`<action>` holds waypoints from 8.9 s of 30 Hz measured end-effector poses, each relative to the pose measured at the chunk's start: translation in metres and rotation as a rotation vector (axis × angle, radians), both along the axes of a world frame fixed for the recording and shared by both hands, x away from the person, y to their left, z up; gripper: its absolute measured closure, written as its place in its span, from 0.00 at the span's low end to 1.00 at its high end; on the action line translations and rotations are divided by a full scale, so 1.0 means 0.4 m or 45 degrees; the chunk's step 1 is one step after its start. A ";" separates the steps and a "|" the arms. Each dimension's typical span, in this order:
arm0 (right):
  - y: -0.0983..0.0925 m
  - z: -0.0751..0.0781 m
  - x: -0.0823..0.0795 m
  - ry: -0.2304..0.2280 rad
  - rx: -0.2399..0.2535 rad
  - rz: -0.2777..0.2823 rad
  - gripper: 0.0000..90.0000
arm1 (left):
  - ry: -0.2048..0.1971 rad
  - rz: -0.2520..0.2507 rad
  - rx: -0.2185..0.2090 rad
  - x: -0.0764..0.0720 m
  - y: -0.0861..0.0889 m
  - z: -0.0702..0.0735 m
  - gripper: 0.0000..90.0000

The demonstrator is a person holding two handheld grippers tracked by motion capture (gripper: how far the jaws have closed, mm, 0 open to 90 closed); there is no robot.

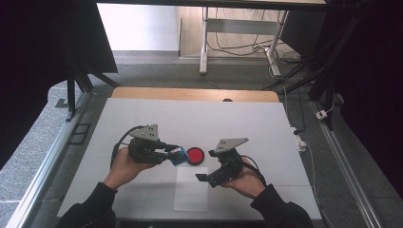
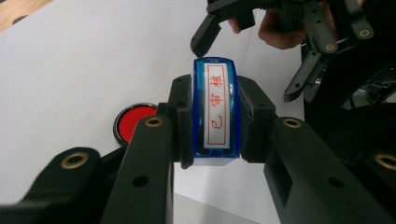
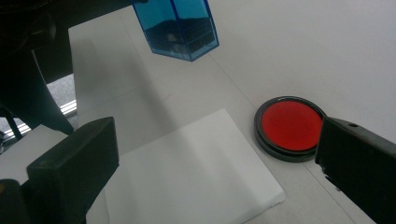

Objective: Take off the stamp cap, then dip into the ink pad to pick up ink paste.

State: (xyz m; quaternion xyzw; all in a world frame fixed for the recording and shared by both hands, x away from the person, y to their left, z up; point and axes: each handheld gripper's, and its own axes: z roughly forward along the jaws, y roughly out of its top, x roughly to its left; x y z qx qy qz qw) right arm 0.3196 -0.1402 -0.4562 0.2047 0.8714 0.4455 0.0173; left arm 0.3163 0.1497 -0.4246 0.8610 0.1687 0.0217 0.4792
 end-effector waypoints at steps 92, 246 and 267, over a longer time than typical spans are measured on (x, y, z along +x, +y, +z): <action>0.080 -0.005 0.034 0.058 0.201 0.478 0.77 | -0.081 -0.286 -0.142 -0.011 0.000 -0.004 0.79; -0.423 0.010 -0.184 -0.085 0.006 -0.481 0.76 | -0.002 0.207 0.023 0.046 -0.024 -0.030 0.78; -0.427 0.010 -0.183 -0.076 0.025 -0.489 0.76 | 0.039 0.226 0.138 0.129 -0.126 -0.085 0.78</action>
